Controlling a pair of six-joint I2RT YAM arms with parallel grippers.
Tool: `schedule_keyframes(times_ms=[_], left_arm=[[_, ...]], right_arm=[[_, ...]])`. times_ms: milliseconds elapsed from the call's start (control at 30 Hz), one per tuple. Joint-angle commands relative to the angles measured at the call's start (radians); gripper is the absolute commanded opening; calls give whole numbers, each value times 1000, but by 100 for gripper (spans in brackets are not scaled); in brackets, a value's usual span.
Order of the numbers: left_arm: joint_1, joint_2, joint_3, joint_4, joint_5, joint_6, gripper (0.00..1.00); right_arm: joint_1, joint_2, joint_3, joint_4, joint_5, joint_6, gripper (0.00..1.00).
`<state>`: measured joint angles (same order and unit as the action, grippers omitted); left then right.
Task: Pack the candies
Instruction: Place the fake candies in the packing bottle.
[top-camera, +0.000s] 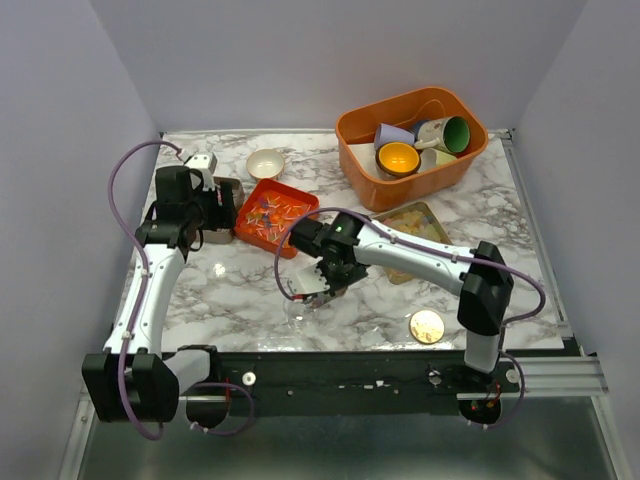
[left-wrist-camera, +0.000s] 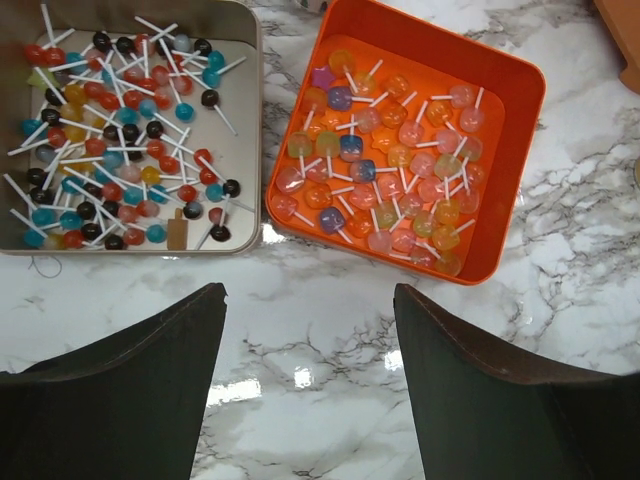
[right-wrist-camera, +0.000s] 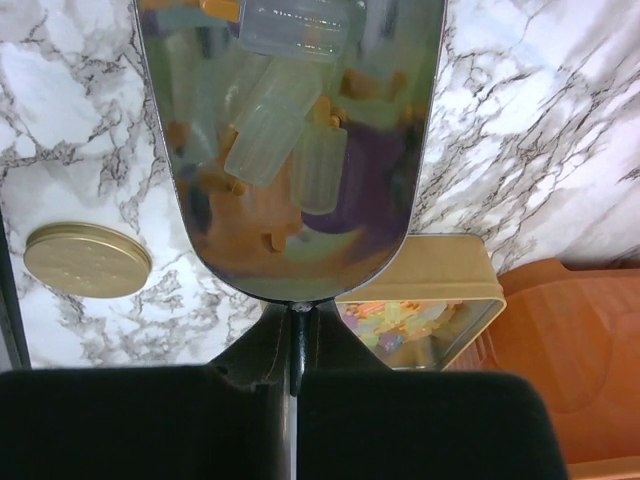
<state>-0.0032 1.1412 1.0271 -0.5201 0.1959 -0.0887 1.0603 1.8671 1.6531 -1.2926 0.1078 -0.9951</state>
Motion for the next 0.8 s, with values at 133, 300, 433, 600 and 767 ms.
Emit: schedule_keyframes(times_ms=[133,300,433,600,767], left_arm=[[20,-80,-48,94,-13,-57,80],[22,-113,-70,114,5,-65,80],[20,-138,-104,146,14,-80,81],[20,-173,-133,163,20,-86,81],[20,-189,-142,173,11,-75,82]], right_arm=[[49,87,77,-117,210,16,1],[78,141,134,-180,291,44,1],[96,156,160,-201,328,38,1],[121,159,157,-223,417,10,1],[133,130,126,-232,475,-51,1]])
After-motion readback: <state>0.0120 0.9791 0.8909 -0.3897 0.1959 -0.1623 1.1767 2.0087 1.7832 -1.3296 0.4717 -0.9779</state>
